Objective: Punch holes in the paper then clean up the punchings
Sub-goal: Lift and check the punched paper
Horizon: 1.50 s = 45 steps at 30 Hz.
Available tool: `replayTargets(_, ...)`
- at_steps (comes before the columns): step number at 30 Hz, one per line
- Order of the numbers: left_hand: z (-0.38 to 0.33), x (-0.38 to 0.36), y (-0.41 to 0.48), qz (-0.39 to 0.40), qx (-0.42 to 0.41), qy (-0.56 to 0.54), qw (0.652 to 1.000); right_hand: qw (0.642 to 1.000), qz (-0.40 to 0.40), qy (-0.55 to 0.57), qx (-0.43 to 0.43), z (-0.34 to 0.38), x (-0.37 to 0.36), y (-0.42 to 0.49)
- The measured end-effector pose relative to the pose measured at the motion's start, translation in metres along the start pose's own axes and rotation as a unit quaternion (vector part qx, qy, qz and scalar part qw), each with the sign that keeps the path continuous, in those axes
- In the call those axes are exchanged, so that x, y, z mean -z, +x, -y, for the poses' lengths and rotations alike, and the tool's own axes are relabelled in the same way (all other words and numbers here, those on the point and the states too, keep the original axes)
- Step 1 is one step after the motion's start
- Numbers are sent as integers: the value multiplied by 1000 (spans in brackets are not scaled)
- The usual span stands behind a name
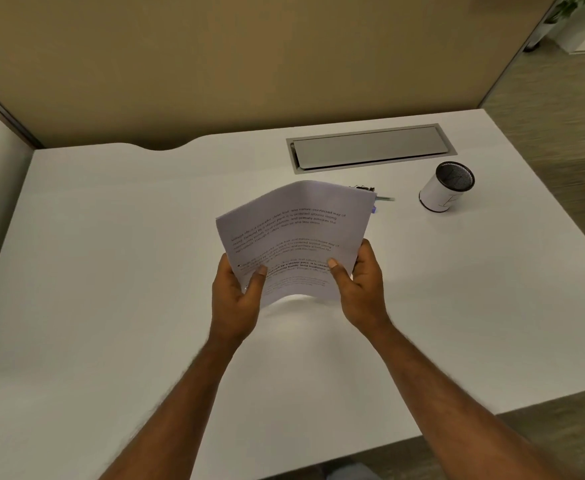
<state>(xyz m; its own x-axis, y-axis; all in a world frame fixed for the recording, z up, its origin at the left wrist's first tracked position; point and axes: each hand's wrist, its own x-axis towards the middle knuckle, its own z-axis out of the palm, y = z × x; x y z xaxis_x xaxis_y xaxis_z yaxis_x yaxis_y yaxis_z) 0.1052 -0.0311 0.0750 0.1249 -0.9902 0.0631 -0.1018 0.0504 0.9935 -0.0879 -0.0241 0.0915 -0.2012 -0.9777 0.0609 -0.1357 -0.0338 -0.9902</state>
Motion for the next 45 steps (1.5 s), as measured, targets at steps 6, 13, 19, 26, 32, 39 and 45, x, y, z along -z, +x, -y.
replayTargets(6, -6, 4, -1, -14, -25, -14, 999, 999, -32, -2, 13, 0, 3, 2)
replayTargets(13, -17, -3, -1, -22, -55, -15, 998, 999, -26, 17, 29, 13, -2, 5)
replayTargets(19, -19, 1, 2, -30, -61, -24, 997, 997, -39, 13, 58, 16, 6, 7)
replayTargets(26, -9, -3, -1, -33, -18, 11, 999, 999, -17, -12, 26, 9, 4, 7)
replayTargets(32, -22, -4, -2, -1, -51, 27, 998, 999, -22, 1, 45, 14, 8, 7)
replayTargets(39, -8, -1, 5, 38, 26, 63, 997, 999, -16, -29, -38, -6, 15, 12)
replayTargets(45, -24, -3, 11, 3, -3, 59, 998, 1000, -23, -5, -20, 9, 20, 19)
